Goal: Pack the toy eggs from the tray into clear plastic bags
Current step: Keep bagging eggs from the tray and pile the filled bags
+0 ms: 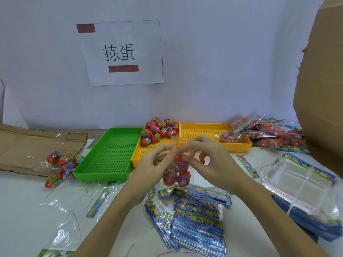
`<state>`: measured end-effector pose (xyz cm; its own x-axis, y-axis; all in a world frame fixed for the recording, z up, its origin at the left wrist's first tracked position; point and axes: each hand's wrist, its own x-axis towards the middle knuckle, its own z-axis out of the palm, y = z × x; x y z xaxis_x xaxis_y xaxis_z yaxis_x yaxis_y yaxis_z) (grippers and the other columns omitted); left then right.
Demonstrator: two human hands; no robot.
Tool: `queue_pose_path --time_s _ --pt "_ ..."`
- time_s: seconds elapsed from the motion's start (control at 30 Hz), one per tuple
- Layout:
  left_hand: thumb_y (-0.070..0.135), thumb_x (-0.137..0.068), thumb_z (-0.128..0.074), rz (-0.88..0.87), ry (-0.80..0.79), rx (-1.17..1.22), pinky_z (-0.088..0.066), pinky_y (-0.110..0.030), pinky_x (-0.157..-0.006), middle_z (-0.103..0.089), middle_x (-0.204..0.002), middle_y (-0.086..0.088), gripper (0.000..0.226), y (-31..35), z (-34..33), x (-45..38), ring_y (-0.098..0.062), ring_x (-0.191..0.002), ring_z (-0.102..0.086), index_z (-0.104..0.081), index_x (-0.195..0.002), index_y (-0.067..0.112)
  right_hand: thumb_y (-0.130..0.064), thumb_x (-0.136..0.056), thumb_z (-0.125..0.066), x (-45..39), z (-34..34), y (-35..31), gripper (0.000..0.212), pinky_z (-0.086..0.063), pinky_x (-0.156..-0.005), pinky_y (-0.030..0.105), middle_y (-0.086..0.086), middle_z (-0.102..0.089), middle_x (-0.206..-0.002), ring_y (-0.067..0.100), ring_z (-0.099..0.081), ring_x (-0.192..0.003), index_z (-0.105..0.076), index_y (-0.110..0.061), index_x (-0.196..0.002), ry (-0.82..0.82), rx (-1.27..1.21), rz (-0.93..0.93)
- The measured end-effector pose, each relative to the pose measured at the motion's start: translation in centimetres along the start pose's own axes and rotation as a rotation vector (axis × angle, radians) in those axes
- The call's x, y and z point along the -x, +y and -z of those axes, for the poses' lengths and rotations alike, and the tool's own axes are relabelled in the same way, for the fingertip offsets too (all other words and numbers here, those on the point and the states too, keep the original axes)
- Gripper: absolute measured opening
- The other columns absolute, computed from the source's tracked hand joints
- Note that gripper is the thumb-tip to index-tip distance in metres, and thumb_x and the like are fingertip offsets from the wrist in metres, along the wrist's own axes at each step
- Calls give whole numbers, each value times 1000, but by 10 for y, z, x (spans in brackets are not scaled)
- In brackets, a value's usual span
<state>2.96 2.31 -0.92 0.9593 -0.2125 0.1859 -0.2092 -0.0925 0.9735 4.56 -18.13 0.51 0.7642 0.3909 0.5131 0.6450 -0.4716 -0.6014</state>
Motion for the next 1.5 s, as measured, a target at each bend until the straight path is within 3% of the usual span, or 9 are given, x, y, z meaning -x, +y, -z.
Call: queue_pose_path --time_s 0.1,0.27,0.53,0.67,0.77,0.97,1.17,1.3,1.5 --pt "48 -100 -58 10 21 39 -51 -40 -76 -76 -87 -3 22 0 -2 -1 -21 -81 -67 -73 -106 32 -13 -98 -68 0 1 -1 22 -47 -67 20 -4 -61 -96 13 -60 -87 -76 -30 -110 32 31 42" --pt "42 -107 -52 58 37 76 -58 -26 -62 -80 -98 -2 27 0 0 -1 -20 -75 -74 -77 -104 32 -7 -99 -66 -1 2 -4 19 -39 -70 9 -6 -58 -90 1 -54 -77 -76 -20 -107 132 199 113" --pt "26 -107 -54 -123 101 -102 -61 -35 -88 -80 -106 1 23 -4 -6 -3 -18 -102 -76 -74 -120 22 -10 -100 -64 -1 4 -8 20 -40 -68 10 -5 -58 -87 7 -54 -73 -75 -23 -110 196 232 128" --pt "15 -106 -60 -156 176 -5 -65 -43 -85 -82 -99 -3 17 -4 -4 -2 -24 -94 -79 -76 -111 13 -14 -101 -64 1 0 -8 21 -36 -65 11 -5 -55 -81 7 -51 -68 -76 -26 -113 210 258 103" --pt "12 -107 -57 -137 179 52 -65 -38 -80 -82 -97 -7 19 -4 -3 -1 -28 -86 -80 -76 -106 9 -22 -99 -68 3 -2 -8 20 -36 -65 11 -5 -58 -81 5 -50 -69 -78 -29 -115 248 290 63" --pt "12 -104 -62 -201 186 46 -64 -33 -76 -81 -92 -6 18 -4 -9 0 -26 -84 -79 -80 -101 17 -28 -94 -76 4 -15 -17 19 -44 -77 18 -2 -66 -102 14 -59 -96 -79 -22 -111 322 276 91" --pt "5 -102 -66 -318 179 -111 -64 -36 -81 -81 -93 1 19 -4 -8 1 -20 -85 -80 -79 -105 19 -15 -93 -77 3 -21 -16 13 -47 -77 20 3 -71 -99 21 -64 -94 -80 -10 -104 411 337 169" --pt "2 -94 -75 -423 227 -324 -61 -24 -79 -81 -90 9 21 -1 -8 4 -9 -82 -77 -79 -106 19 -13 -95 -70 3 -19 -12 18 -48 -79 21 8 -71 -100 25 -64 -93 -81 -8 -108 375 347 221" --pt "0 -92 -77 -406 251 -327 -61 -25 -78 -81 -86 9 19 1 -8 5 -11 -79 -77 -82 -102 15 -5 -94 -72 3 -21 -10 11 -50 -81 24 8 -70 -96 23 -62 -92 -79 -4 -103 350 397 276"
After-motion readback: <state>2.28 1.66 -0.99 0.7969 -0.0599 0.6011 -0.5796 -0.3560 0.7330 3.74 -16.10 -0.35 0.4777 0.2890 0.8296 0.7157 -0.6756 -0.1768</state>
